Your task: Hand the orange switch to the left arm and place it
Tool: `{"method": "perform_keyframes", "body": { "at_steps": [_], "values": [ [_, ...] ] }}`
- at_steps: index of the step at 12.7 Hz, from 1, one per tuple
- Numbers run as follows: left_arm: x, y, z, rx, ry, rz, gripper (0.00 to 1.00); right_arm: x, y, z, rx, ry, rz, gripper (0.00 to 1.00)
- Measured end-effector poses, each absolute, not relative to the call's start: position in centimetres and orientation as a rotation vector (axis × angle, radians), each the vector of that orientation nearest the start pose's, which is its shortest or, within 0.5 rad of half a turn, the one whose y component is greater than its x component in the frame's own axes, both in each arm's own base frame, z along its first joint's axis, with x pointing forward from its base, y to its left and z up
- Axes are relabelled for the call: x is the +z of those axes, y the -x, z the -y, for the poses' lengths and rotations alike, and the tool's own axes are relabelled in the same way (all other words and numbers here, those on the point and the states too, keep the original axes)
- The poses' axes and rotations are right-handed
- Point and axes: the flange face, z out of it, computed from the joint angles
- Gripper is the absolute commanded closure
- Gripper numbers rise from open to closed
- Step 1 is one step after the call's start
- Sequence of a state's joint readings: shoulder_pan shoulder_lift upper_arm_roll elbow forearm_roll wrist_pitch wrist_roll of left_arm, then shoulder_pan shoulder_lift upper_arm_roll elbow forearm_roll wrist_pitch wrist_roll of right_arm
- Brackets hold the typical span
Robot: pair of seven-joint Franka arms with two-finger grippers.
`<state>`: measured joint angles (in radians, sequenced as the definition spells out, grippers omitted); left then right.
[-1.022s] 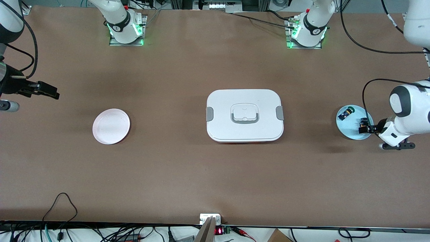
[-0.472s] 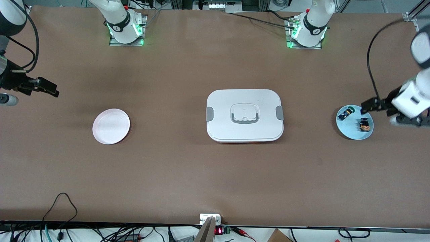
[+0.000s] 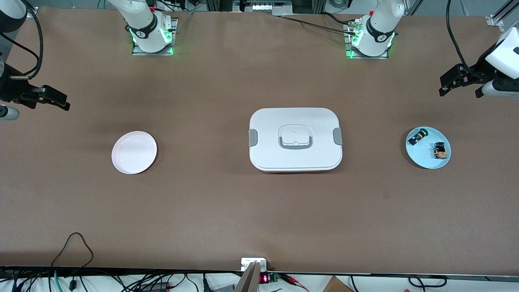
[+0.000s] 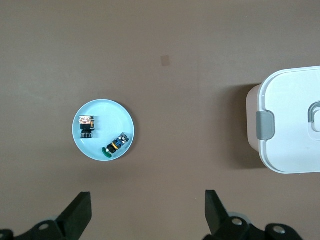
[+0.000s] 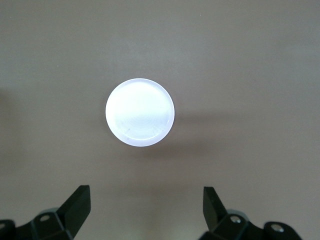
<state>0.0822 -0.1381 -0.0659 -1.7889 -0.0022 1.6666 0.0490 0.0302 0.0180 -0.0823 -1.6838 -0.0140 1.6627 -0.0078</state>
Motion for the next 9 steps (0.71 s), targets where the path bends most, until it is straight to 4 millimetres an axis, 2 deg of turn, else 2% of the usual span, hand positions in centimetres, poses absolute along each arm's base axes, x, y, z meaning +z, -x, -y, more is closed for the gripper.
{"method": "perform_keyframes", "body": {
  "at_steps": [5, 9],
  "values": [
    [58.9, -52.4, -1.8, 0.016, 3.139, -0.019, 0.00, 56.9, -56.3, 1.9, 0.062, 3.155, -0.037, 0.00],
    [59.2, -52.5, -1.8, 0.005, 3.139, -0.018, 0.00, 56.9, -56.3, 1.9, 0.062, 3.155, -0.035, 0.00]
  ]
}}
